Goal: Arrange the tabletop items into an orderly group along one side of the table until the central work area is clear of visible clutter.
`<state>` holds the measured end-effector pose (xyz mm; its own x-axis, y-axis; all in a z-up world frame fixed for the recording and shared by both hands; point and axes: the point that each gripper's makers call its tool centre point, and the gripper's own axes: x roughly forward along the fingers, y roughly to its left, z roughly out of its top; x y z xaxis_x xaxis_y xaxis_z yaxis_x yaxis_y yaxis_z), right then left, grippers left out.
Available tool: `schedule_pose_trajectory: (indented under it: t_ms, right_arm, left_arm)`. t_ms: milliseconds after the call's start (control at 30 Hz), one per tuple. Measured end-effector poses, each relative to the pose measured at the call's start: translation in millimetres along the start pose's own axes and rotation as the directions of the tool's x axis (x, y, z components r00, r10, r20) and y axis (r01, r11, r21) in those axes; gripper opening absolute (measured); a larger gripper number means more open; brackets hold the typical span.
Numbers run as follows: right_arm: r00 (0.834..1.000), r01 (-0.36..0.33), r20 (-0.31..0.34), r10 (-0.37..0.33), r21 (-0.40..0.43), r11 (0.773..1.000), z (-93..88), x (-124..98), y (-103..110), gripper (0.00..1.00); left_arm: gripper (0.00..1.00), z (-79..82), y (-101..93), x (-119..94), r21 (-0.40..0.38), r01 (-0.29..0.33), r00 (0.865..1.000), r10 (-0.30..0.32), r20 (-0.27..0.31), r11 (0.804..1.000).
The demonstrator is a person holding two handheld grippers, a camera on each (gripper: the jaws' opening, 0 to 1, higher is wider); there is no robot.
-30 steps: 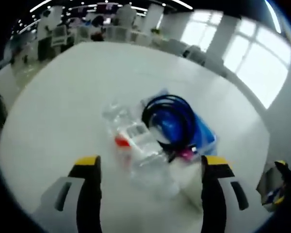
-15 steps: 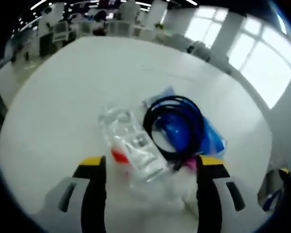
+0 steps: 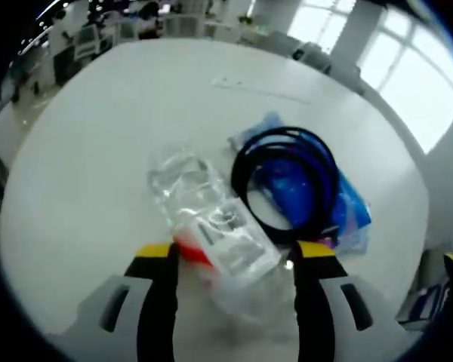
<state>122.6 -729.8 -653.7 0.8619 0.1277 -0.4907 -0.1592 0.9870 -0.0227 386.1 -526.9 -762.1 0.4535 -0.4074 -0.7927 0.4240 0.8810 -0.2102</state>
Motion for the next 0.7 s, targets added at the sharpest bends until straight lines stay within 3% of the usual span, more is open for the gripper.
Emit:
schedule_pose_trajectory:
  t_ms: [233,367,700]
  right_arm:
    - [1.000,0.000,-0.002,0.000,0.001,1.000,-0.1,0,0,0.86]
    - [1.000,-0.001,-0.002,0.001,0.000,1.000,0.2,1,0,0.86]
    - [1.000,-0.005,-0.004,0.005,-0.005,1.000,0.3,1,1,0.84]
  left_arm:
    - [0.57,-2.1,-3.6,-2,0.002,0.017,0.999,-0.017,-0.034,1.000]
    - [0.50,-4.7,-2.3,-5,-0.003,0.024,0.999,-0.024,-0.049,1.000]
    - [0.43,-11.6,5.8,-15,0.084,0.027,0.997,-0.021,-0.077,0.996]
